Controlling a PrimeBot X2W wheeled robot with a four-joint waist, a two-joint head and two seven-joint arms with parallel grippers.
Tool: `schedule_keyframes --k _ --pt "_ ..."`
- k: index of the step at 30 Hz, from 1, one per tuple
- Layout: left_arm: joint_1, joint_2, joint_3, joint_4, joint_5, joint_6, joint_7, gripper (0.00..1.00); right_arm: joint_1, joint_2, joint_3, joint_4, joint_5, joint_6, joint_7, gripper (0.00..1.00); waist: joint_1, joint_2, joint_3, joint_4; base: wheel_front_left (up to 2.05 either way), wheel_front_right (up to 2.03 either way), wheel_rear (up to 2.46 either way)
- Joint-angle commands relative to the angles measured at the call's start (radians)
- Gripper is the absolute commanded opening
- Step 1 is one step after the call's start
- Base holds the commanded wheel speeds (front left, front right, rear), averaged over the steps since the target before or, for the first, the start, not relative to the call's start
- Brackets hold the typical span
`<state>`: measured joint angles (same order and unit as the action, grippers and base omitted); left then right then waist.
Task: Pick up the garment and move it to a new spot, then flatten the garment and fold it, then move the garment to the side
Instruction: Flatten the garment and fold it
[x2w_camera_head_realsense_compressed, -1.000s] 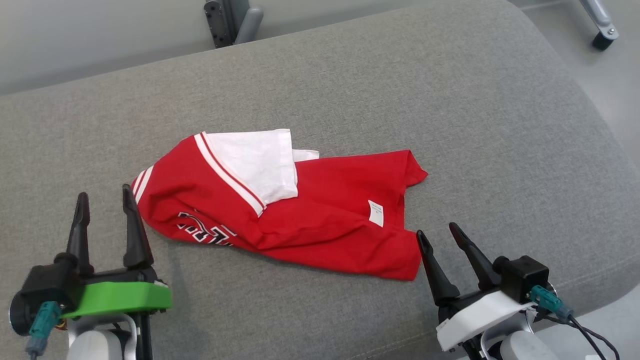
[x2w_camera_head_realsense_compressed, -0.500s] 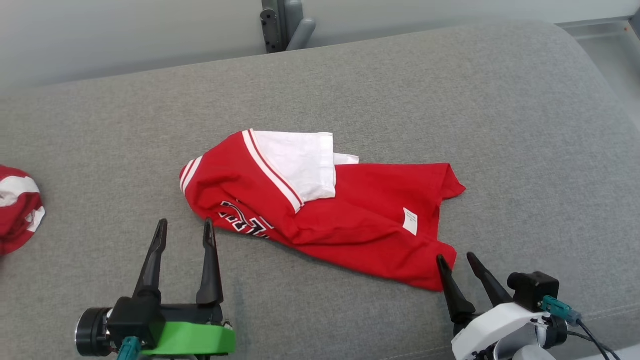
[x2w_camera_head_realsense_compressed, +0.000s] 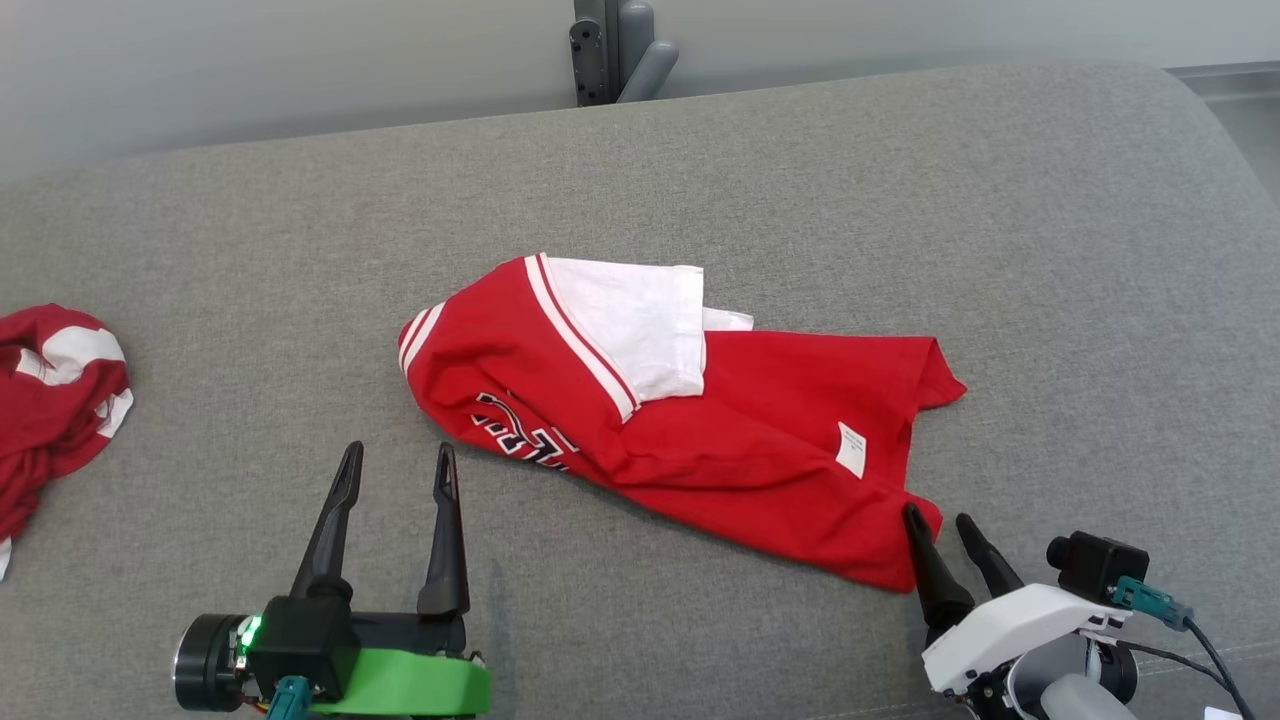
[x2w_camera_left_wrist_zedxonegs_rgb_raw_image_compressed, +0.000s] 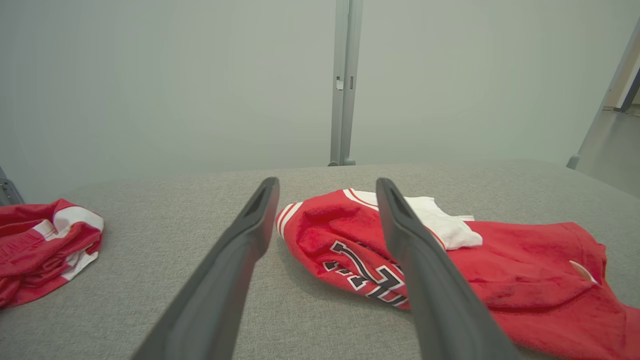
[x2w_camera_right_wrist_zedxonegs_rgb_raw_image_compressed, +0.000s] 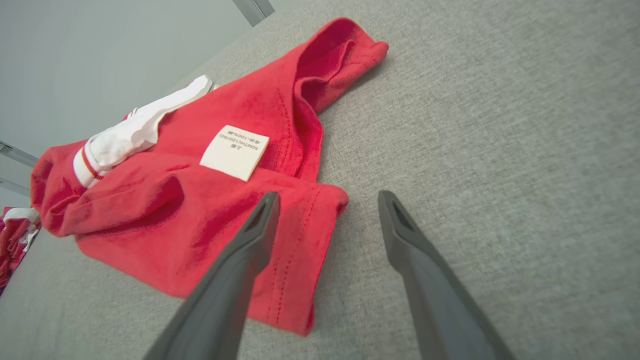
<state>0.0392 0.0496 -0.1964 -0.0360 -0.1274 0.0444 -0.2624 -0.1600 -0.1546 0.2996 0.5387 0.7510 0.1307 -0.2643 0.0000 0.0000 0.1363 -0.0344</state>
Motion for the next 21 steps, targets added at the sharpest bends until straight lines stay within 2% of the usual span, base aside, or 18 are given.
schedule_keyframes --k 1,2,3,5,8,13,21 --pt "0.004 0.002 0.001 -0.002 0.007 0.003 -0.002 1.00 -0.010 -0.007 0.003 0.000 0.013 0.000 -0.001 1.00 0.0000 0.0000 0.000 -0.001 0.00 0.00 0.00" --pt "0.006 0.002 -0.001 0.000 0.009 0.002 -0.002 1.00 -0.011 -0.007 0.006 0.002 0.027 0.000 -0.001 1.00 0.0000 0.0000 0.000 -0.002 0.00 0.00 0.00" --pt "0.007 0.002 -0.001 0.002 0.008 0.002 -0.002 1.00 -0.012 -0.008 0.011 0.007 0.036 0.000 -0.001 0.93 0.0000 0.0000 -0.001 -0.002 0.00 0.00 0.00" --pt "0.007 0.002 -0.002 0.005 0.009 0.002 -0.002 1.00 -0.015 -0.013 0.021 0.012 0.053 0.000 -0.001 0.41 0.0000 0.0000 -0.003 -0.004 0.00 0.00 0.00" --pt "0.006 0.002 -0.002 0.013 0.010 -0.003 -0.002 1.00 -0.018 -0.014 0.031 0.014 0.087 0.000 -0.001 0.00 0.0000 0.0000 -0.005 -0.006 0.00 0.00 0.00" --pt "0.008 0.002 -0.001 0.023 0.014 -0.007 -0.002 1.00 -0.026 -0.026 0.053 0.018 0.120 0.000 -0.001 0.00 0.0000 0.0000 -0.011 -0.015 0.00 0.00 0.00" --pt "0.001 0.002 0.003 0.026 0.017 -0.016 -0.002 1.00 -0.029 -0.067 0.058 -0.026 0.098 0.000 -0.001 0.00 0.0000 0.0000 -0.015 -0.039 0.00 0.00 0.00"
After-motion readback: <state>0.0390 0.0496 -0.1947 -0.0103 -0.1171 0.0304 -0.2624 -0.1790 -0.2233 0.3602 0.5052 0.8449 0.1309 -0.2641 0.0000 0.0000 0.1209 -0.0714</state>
